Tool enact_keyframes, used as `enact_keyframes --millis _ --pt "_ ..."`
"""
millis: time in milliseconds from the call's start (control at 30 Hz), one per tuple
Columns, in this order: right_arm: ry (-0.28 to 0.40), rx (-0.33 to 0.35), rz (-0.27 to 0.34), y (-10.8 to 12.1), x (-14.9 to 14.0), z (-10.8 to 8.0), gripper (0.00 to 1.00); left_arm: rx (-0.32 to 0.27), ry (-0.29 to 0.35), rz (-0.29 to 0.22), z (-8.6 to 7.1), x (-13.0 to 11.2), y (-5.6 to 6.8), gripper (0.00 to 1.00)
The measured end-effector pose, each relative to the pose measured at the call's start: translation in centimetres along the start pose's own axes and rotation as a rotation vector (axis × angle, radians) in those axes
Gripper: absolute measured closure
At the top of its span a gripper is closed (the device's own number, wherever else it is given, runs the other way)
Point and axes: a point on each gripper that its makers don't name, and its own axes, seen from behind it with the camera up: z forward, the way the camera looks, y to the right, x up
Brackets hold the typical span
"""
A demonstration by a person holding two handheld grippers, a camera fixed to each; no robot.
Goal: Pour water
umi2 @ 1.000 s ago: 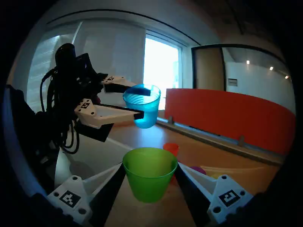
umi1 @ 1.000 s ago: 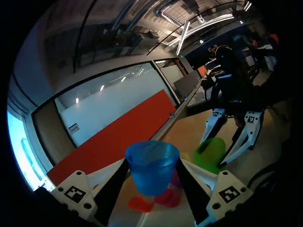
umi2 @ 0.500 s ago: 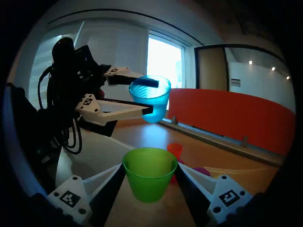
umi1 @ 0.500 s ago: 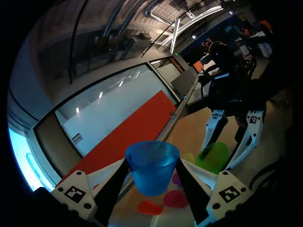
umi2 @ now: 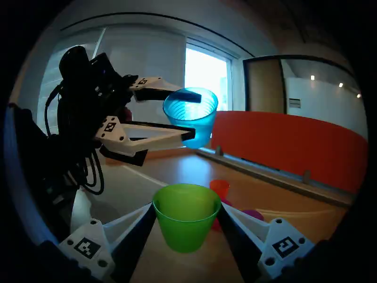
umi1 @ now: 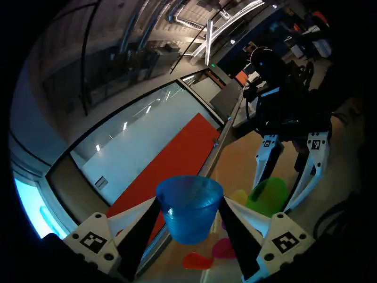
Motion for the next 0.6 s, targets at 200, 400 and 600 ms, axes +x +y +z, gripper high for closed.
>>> enact_keyframes --millis 200,400,600 --pt "0.003 0.004 -0.003 -0.08 0.15 0.0 0.09 0.006 0.002 0.04 0.2 0.16 -0.06 0.15" --pt "0.005 0.007 -0.007 -0.12 0.25 0.06 0.09 0.007 0.005 0.092 0.55 0.19 0.01 0.15" --pt "0.009 0.008 -0.007 -0.02 0.24 0.08 0.09 0.009 0.007 0.143 0.85 0.44 0.06 0.15"
